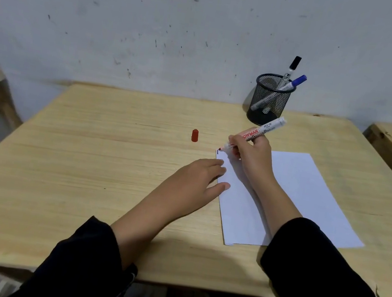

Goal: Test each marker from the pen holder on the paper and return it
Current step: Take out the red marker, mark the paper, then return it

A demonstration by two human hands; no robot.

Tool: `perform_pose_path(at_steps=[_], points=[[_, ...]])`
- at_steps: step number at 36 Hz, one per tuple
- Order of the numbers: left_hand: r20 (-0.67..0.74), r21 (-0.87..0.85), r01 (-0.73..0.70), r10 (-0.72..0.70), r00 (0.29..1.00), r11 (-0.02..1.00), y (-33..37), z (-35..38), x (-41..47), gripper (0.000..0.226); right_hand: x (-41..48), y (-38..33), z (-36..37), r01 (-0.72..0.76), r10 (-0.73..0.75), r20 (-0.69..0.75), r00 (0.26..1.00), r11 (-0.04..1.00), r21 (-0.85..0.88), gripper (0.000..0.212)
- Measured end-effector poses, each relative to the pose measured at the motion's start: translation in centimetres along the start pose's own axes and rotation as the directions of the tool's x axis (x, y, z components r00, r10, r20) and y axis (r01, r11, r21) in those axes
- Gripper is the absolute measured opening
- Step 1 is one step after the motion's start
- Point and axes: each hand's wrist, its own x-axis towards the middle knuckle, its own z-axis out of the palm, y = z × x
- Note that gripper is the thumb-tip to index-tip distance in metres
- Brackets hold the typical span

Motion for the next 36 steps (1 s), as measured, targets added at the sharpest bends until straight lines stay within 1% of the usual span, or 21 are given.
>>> perform_pose_path(at_steps=[3, 12, 23, 25, 28, 33, 36], points=[[-0.002, -0.007, 0.003, -0.003, 1.000, 1.000, -0.03, 0.06, -0.02, 0.045, -0.05, -0.09, 0.01, -0.002, 0.002, 0.004, 1.000, 1.000, -0.012, 0.012], [-0.001, -0.017, 0.006, -0.006, 1.000, 1.000, -0.02, 0.10, 0.06, 0.045, -0.29, -0.35, 0.13, -0.026, 0.026, 0.002, 1.000, 0.999, 0.027, 0.013], [-0.004, -0.022, 0.002, -0.002, 1.000, 1.000, -0.07, 0.17, 0.04, 0.045, -0.04, -0.16, 0.03, -0.017, 0.017, 0.002, 1.000, 0.998, -0.052, 0.010], [-0.007, -0.021, 0.003, -0.003, 1.000, 1.000, -0.09, 0.18, 0.06, 0.045, -0.01, -0.11, 0.03, -0.026, 0.026, 0.007, 1.000, 0.998, -0.065, 0.012], [-0.011, -0.021, 0.001, -0.001, 1.000, 1.000, -0.10, 0.20, 0.02, 0.045, 0.00, -0.04, 0.01, -0.028, 0.030, 0.015, 0.999, 0.997, -0.066, 0.017], [-0.018, -0.018, -0.009, 0.009, 1.000, 1.000, -0.11, 0.17, 0.11, 0.045, 0.01, -0.08, -0.02, -0.018, 0.019, 0.020, 1.000, 0.999, -0.049, 0.011], [-0.017, -0.026, -0.010, 0.010, 1.000, 1.000, -0.14, 0.16, 0.10, 0.044, -0.03, -0.18, -0.05, -0.011, 0.013, 0.022, 1.000, 0.999, -0.049, 0.011]])
